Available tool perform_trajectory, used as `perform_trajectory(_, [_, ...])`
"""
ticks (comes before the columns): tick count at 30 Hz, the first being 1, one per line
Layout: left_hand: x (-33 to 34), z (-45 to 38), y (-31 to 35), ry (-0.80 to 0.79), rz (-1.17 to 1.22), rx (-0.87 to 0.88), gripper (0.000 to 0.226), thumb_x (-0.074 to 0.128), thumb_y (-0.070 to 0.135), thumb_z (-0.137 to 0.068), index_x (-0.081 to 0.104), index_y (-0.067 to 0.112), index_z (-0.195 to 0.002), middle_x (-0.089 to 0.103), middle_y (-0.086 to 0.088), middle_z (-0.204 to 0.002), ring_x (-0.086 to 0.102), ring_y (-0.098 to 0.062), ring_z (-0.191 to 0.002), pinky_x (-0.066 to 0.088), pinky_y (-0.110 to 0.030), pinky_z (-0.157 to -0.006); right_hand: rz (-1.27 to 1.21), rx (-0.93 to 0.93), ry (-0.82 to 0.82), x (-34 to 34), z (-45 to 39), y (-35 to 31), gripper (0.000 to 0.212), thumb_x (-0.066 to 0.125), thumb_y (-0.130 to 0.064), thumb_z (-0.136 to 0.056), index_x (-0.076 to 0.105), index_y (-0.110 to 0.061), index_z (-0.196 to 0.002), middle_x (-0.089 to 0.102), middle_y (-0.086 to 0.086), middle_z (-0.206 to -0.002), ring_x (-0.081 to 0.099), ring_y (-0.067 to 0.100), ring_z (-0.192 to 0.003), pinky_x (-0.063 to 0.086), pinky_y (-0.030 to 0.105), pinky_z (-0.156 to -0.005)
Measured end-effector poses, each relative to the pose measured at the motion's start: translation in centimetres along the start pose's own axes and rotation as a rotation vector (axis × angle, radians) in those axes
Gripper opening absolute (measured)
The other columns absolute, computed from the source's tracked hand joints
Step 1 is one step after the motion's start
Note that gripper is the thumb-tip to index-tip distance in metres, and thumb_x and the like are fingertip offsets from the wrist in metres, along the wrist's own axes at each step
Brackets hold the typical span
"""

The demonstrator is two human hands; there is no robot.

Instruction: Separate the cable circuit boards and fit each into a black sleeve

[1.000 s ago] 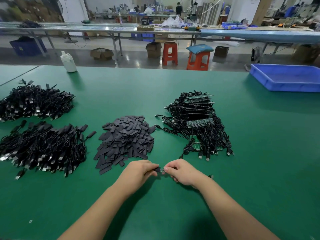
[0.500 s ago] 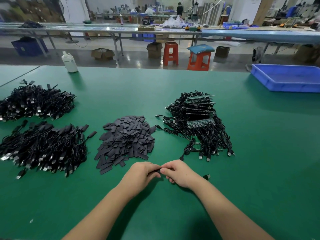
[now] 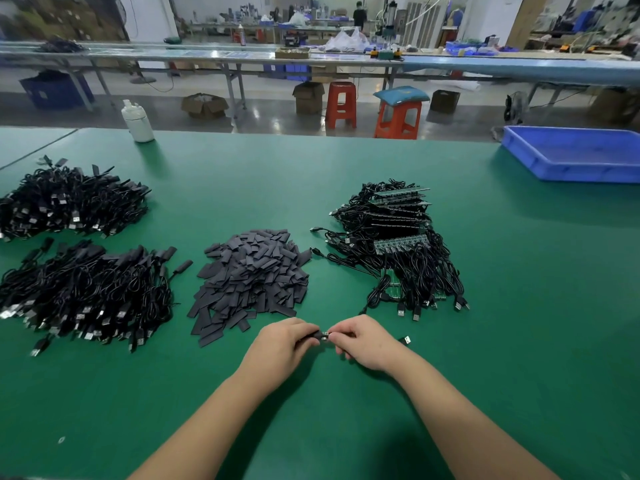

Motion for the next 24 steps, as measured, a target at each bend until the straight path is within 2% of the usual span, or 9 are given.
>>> perform_trajectory(5, [0.4, -0.2, 0.1, -0.023, -0.021, -0.003, 0.018, 0.063, 0.025, -0.095, 0.072, 0.021, -0.109, 0.071, 0.004, -0.098, 0.064, -0.017, -0.087, 0.051, -0.031, -0.08, 0.038, -0.009, 0.028, -0.2, 0.1, -0.3, 0.023, 0.053, -0.024, -0.098, 0.075, -0.017, -0.094, 0.062, -0.007, -0.064, 0.052, 0.011, -0.057, 0.048, 0.03, -0.06])
perform_trajectory(13, [0.2, 0.3, 0.2, 0.041, -0.005, -0.002, 0.015, 0.067, 0.025, -0.092, 0.073, 0.021, -0.105, 0.073, 0.007, -0.093, 0.065, -0.011, -0.081, 0.049, -0.022, -0.074, 0.112, -0.025, 0.041, -0.4, 0.2, -0.7, 0.022, 0.054, -0.025, -0.097, 0.074, -0.022, -0.091, 0.062, -0.008, -0.063, 0.053, 0.012, -0.059, 0.05, 0.03, -0.063])
perform_trajectory(19, [0.2, 0.5, 0.7, 0.053, -0.024, 0.042, 0.016, 0.065, 0.025, -0.093, 0.073, 0.02, -0.106, 0.073, 0.006, -0.093, 0.066, -0.013, -0.081, 0.052, -0.027, -0.075, 0.121, -0.013, 0.035, -0.3, 0.3, -0.6, 0.022, 0.054, -0.028, -0.097, 0.074, -0.023, -0.089, 0.061, -0.007, -0.062, 0.053, 0.012, -0.059, 0.05, 0.031, -0.064])
perform_trajectory(24, [0.0, 0.8, 1.0, 0.09, 0.005, 0.051, 0.018, 0.069, 0.019, -0.091, 0.075, 0.015, -0.107, 0.075, 0.006, -0.098, 0.068, -0.009, -0.084, 0.048, -0.013, -0.08, 0.091, 0.003, 0.012, -0.3, 0.3, -0.5, 0.021, 0.055, -0.028, -0.097, 0.073, -0.026, -0.085, 0.061, -0.01, -0.06, 0.053, 0.011, -0.058, 0.05, 0.03, -0.064])
Point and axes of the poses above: each hand's wrist, its own z-axis away from the middle knuckle, its own x-axis out of the palm, y = z × x, the point moved 9 cm from there along -z, towards the middle knuckle
